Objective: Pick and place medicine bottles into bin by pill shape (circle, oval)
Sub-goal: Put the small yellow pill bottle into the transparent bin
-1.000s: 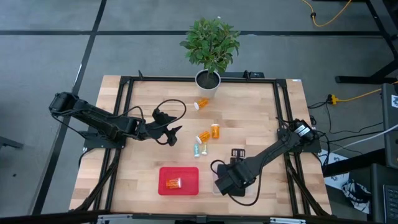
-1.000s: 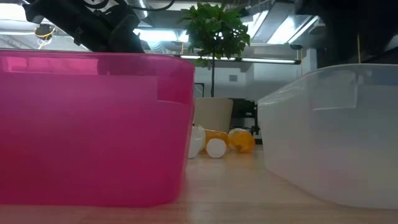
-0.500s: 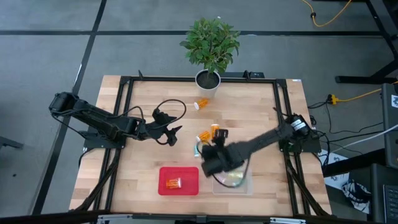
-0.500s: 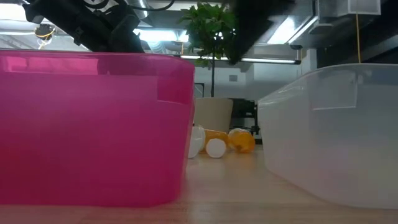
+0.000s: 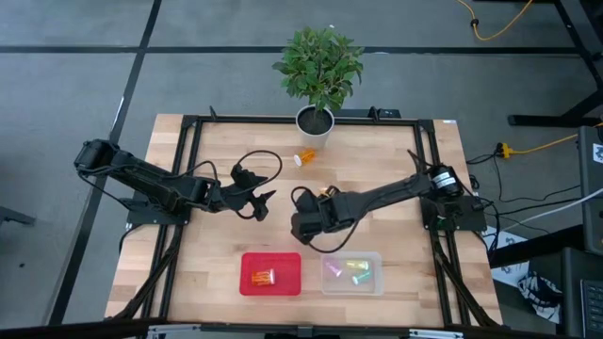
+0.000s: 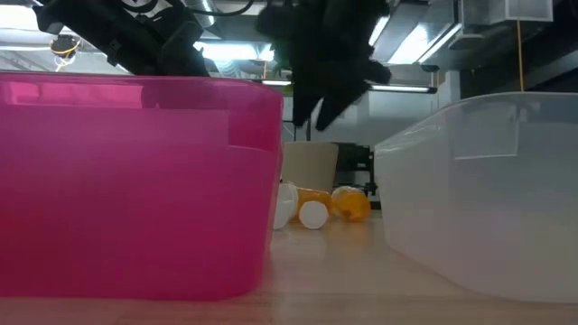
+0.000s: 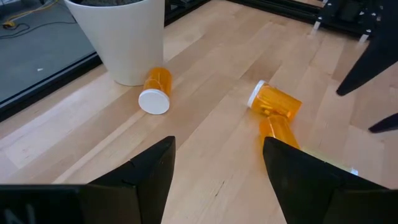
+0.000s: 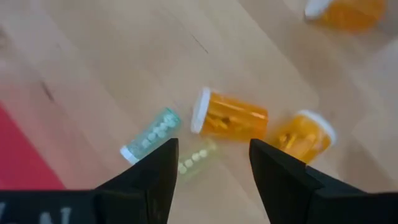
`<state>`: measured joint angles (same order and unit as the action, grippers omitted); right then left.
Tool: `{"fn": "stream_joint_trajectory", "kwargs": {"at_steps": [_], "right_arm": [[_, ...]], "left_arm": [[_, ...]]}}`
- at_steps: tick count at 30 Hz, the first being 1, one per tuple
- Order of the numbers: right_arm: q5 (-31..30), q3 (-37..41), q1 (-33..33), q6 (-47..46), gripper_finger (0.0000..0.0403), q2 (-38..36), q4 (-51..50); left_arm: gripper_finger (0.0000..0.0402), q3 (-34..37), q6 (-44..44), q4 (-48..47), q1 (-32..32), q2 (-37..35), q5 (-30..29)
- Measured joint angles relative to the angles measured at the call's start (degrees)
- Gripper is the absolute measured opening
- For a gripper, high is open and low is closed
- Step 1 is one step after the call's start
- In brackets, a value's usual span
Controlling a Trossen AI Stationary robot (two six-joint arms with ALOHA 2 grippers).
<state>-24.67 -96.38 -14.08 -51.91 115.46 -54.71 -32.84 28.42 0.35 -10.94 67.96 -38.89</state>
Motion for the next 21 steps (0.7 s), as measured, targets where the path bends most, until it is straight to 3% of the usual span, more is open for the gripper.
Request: {"fn": "stream_joint_trajectory", "kwargs": {"at_steps": [3,9,21], "right_arm": [[1.0,2.08,0.18,-3.0,0.02,0.07,-0.12],[8.93,6.8,1.51,-1.8,0.02,0.07,8.04],[16.37,15.1,5.73,-5.06,0.02,0.05,16.73]], "left_arm": [[0.0237,0.0,0.0,0.01,0.0,0.0,0.0],[0.0237,0.0,0.04,0.04,0.0,0.0,0.0],[0.0237,0.0,0.04,0.06,0.0,0.0,0.0]]}}
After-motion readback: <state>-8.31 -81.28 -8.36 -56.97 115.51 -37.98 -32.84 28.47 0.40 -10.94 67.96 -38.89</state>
